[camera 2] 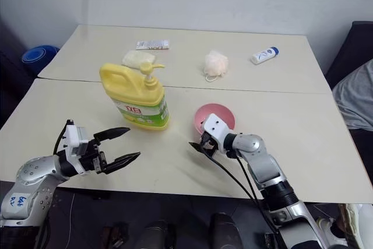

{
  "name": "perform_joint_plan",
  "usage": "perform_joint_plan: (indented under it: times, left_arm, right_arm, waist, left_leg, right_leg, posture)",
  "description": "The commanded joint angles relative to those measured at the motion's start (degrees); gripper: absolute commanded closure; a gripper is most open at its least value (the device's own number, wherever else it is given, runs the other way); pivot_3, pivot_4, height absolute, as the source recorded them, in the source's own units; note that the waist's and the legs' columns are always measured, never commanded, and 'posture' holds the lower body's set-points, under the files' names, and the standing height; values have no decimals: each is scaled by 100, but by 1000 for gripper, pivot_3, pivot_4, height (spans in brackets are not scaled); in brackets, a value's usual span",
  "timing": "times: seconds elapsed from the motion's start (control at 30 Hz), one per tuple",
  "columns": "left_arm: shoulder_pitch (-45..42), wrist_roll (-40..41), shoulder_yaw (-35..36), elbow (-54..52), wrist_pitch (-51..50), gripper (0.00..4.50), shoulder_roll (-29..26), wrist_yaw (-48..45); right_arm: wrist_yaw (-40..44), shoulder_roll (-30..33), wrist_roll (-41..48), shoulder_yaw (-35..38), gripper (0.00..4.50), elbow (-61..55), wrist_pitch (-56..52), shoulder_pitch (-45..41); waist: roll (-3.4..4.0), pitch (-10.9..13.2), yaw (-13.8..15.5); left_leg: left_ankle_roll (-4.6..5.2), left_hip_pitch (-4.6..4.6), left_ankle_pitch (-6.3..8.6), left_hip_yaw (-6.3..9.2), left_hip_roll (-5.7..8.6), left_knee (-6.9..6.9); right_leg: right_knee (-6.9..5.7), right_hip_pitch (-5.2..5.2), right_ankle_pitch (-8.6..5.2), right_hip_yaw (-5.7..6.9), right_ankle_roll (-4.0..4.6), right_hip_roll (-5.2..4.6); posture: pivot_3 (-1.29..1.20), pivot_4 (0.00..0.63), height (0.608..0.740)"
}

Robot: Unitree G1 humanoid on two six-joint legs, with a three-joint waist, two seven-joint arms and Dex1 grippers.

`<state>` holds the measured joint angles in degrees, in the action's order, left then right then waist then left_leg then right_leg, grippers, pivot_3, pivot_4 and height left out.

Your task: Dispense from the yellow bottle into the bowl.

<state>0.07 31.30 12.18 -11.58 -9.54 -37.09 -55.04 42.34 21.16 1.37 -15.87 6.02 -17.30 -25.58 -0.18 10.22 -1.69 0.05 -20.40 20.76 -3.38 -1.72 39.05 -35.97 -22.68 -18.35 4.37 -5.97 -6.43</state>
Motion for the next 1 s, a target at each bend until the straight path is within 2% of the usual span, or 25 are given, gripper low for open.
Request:
perform_joint_plan:
  times: [0.03, 0.1, 0.4, 0.5, 0.63, 0.73, 0.77, 0.9, 1.0]
  left_arm:
    - [-9, 25, 94, -158, 33, 0, -26, -4]
    - [3, 33, 115, -162, 30, 0, -31, -2]
    - [-46, 230, 255, -260, -123, 0, 14, 139]
    - [-130, 705, 451, -511, -591, 0, -93, 210]
    - [-425, 1941, 964, -1139, -1717, 0, -592, 390]
    - [-976, 2773, 1367, -1202, -2345, 0, -1026, 603]
    - [-1408, 2926, 1419, -1046, -2460, 0, -1146, 718]
    - [-2813, 2628, 1079, -356, -2583, 903, -1343, 951]
    - [-3728, 1772, 328, 209, -2479, 1806, -1358, 1016]
  right_arm:
    - [17, -68, 3, 29, 635, 93, 194, -117]
    - [-19, -90, -23, 53, 1232, 121, 245, -128]
    - [-14, -21, -137, 78, 4431, 82, 506, -167]
    - [253, 105, 0, 132, 4471, -214, 448, -202]
    - [853, 480, 347, 273, 4471, -885, 132, -488]
    - [1234, 784, 564, 341, 4471, -1274, -200, -951]
    - [1367, 867, 645, 350, 4471, -1346, -337, -1180]
    - [1775, 1013, 851, 265, 4500, -1365, -691, -1820]
    - [1831, 913, 896, 251, 4500, -1109, -899, -2334]
  waist:
    - [0, 0, 0]
    - [0, 0, 1]
    - [0, 0, -4]
    - [1, 1, -2]
    - [-4, 5, 0]
    - [-4, 8, 0]
    - [-3, 9, 3]
    - [-5, 10, 17]
    - [-5, 10, 16]
  left_leg:
    - [0, 0, 0, 0, 0, 0]
    - [0, 0, 0, 0, 1, 0]
    - [0, 0, 0, 1, -1, 0]
    - [0, 0, 0, 2, -2, 0]
    - [-2, -17, -1, 21, -3, 4]
    - [-5, -18, -3, 28, -1, 7]
    - [-6, -18, -4, 31, -1, 7]
    - [-12, -19, -10, 43, 4, 7]
    - [-11, -16, -10, 34, 10, 2]
  right_leg:
    - [0, 0, 0, 1, 0, 0]
    - [0, 0, 0, 2, 0, -1]
    - [0, 0, 0, 1, 0, 0]
    - [0, 0, 0, 0, 0, 0]
    - [2, -4, 0, -16, 0, -3]
    - [2, -4, 0, -15, 0, -5]
    - [2, -3, 0, -13, 0, -4]
    - [2, 1, 0, 9, 0, 10]
    - [2, 1, 0, 28, 0, 35]
  posture:
    - [0, 150, 740]
    - [0, 150, 740]
    - [0, 150, 740]
    - [0, 150, 740]
    - [0, 150, 740]
    - [0, 150, 740]
    - [0, 150, 740]
    - [0, 150, 740]
    - [0, 150, 740]
